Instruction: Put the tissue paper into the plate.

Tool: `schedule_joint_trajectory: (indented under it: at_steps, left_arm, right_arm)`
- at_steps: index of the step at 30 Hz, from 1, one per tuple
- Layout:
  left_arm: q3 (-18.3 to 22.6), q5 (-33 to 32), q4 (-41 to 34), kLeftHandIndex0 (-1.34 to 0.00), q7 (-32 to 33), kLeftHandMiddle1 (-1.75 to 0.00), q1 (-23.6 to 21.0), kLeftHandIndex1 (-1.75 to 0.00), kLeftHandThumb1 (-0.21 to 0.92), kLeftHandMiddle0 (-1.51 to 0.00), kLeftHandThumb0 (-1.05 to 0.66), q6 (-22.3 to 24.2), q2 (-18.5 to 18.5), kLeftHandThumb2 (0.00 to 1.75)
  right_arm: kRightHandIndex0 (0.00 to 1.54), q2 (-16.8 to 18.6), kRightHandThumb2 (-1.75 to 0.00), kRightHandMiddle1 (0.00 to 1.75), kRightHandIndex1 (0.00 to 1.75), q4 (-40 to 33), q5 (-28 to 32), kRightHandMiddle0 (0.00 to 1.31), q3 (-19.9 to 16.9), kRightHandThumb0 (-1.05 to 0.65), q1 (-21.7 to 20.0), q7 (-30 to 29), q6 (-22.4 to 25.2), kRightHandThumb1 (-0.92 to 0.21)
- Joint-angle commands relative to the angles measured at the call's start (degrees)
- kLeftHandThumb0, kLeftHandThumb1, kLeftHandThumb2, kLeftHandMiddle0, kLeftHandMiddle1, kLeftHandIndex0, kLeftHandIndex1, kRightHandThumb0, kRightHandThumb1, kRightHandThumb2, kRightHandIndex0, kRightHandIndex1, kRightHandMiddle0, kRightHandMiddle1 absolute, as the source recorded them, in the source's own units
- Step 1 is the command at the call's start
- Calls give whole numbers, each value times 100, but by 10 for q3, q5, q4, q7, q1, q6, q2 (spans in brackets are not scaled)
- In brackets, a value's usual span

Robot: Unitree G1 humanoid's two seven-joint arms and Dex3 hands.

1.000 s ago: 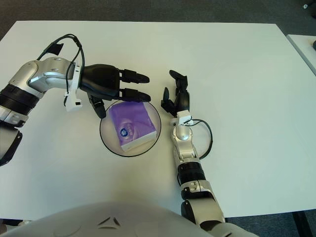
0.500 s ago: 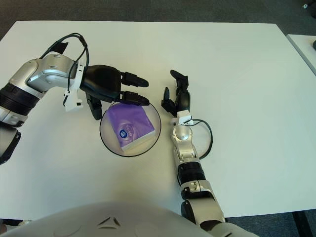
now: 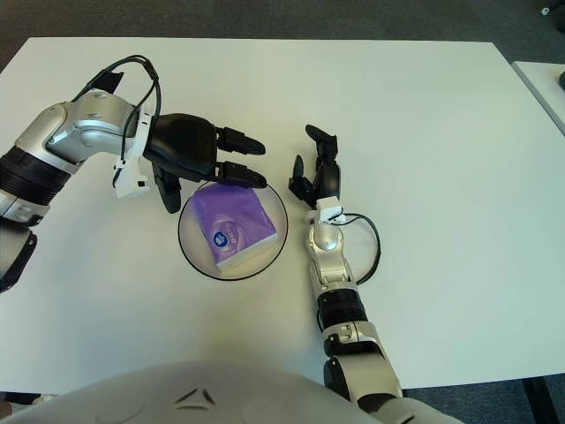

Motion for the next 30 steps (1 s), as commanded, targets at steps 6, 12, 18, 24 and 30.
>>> schedule_joint_trajectory:
  at_steps: [6, 12, 18, 24, 30]
  left_arm:
    - [66, 10, 88, 0, 108, -1, 6, -30, 92, -2, -104, -71, -14, 20]
    - [149, 48, 167, 0, 263, -1, 51, -31, 92, -3, -105, -68, -43, 47]
    - [184, 38, 160, 0, 324, -1, 87, -32, 92, -2, -104, 1, -61, 60]
    - [218, -10, 146, 0, 346, -1, 126, -30, 92, -3, -95, 79, -79, 78]
    - [244, 1, 216, 0, 436, 0, 130, -25, 92, -2, -77, 28, -99, 91]
  right_arm:
    - [26, 9, -81, 86, 23, 153, -27, 0, 13, -78, 102, -14, 23, -92]
    - [27, 14, -80, 91, 24, 134, -13, 0, 14, -76, 107, 1, 37, -92]
    - [28, 16, -80, 92, 25, 130, -7, 0, 11, -74, 107, 5, 47, -92]
    - [28, 17, -80, 90, 26, 132, -1, 0, 6, -72, 105, 10, 51, -92]
    - [28, 18, -81, 89, 26, 135, 5, 0, 1, -70, 104, 17, 50, -92]
